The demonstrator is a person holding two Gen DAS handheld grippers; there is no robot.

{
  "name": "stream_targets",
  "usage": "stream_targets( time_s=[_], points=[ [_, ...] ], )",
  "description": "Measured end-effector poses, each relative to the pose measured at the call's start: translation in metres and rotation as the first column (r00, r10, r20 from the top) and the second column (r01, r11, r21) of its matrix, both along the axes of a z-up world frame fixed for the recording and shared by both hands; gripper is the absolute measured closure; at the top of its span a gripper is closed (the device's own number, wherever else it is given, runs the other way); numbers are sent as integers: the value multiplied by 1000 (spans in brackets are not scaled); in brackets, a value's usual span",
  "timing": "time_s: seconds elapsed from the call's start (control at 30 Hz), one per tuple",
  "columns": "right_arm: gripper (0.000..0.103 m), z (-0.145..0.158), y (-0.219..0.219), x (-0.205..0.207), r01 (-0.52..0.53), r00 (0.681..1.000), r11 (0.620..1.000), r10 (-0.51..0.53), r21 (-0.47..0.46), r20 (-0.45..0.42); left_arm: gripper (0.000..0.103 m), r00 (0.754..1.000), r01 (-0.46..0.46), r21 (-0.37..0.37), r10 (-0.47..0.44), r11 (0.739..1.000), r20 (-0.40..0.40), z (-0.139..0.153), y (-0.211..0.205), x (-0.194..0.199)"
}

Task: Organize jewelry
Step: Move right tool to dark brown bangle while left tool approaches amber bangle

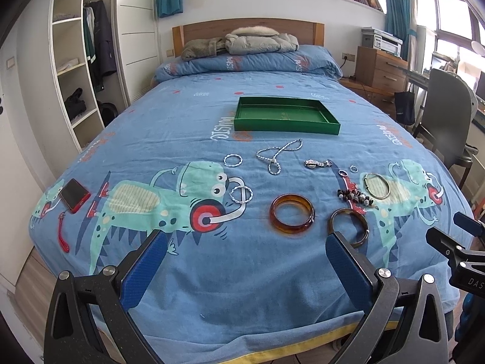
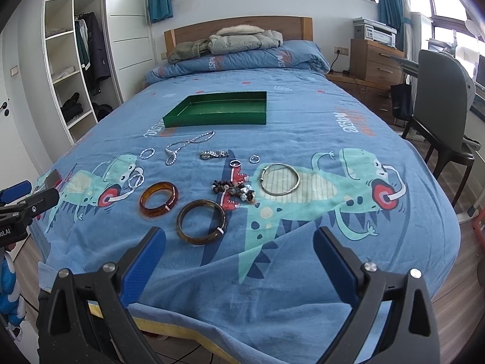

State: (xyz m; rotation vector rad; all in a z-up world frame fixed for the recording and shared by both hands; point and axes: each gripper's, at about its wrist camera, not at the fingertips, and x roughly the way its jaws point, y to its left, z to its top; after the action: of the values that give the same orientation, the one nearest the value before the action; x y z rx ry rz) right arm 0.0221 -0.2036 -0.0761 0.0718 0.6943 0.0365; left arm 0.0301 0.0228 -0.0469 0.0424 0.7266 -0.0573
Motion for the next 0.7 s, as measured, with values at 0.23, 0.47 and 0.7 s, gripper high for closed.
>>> stream_targets(
  time_s=[0.23, 0.47, 0.7],
  points=[
    [7, -17, -2, 16, -32, 998, 999, 34, 38, -51, 1, 995, -28, -66, 21, 997, -100, -28, 24, 21],
    [56, -51, 6, 60, -102, 981, 989, 118, 104, -154, 26, 982, 17, -132, -42, 991, -184, -60, 22, 57],
    [70, -83, 15, 106, -142, 961, 983, 166, 119, -222, 40, 964, 109, -163, -144, 981, -224, -80, -10, 106]
  ],
)
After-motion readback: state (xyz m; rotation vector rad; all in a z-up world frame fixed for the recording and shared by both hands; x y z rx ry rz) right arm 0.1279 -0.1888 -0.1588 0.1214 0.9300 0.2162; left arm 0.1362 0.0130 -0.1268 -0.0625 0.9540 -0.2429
